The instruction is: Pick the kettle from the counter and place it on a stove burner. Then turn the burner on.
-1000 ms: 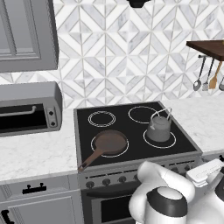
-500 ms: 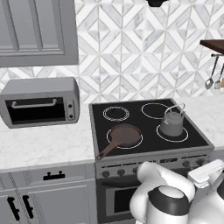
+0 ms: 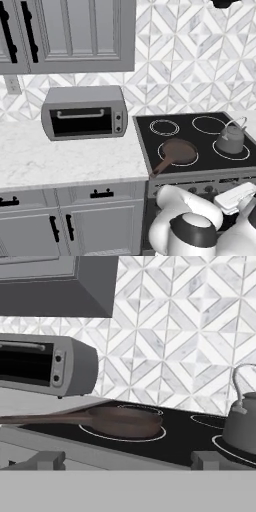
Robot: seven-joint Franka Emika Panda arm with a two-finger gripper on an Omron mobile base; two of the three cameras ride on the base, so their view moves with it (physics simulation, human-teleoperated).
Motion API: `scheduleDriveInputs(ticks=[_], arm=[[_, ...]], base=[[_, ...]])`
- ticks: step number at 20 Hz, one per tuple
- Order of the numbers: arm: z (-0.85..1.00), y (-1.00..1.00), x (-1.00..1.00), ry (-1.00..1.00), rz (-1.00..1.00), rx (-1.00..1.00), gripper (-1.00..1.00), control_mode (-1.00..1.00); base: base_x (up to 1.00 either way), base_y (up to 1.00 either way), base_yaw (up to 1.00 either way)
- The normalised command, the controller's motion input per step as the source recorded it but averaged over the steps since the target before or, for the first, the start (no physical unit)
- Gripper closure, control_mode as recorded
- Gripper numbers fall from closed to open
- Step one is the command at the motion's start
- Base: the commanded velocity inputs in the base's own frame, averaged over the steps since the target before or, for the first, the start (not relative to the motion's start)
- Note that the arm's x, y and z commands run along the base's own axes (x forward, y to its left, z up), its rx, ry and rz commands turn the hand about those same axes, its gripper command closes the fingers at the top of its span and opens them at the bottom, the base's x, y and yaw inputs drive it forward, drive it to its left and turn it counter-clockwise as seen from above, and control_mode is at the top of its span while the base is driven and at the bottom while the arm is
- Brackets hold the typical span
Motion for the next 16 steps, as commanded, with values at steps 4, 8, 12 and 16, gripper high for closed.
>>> scheduleDriveInputs(ticks=[4,8,12,16], arm=[[0.00,0.00,0.00,0.00,0.00,0.00,-1.00,1.00],[0.00,0.00,0.00,0.00,0.00,0.00,-1.00,1.00],[0.00,0.00,0.00,0.00,0.00,0.00,-1.00,-1.00],[-0.10,0.00,0.00,0.00,0.00,0.00,-1.00,-1.00]], base=[[0.00,0.18,0.01],[0.00,0.10,0.00],[0.00,0.01,0.00],[0.00,0.00,0.00]])
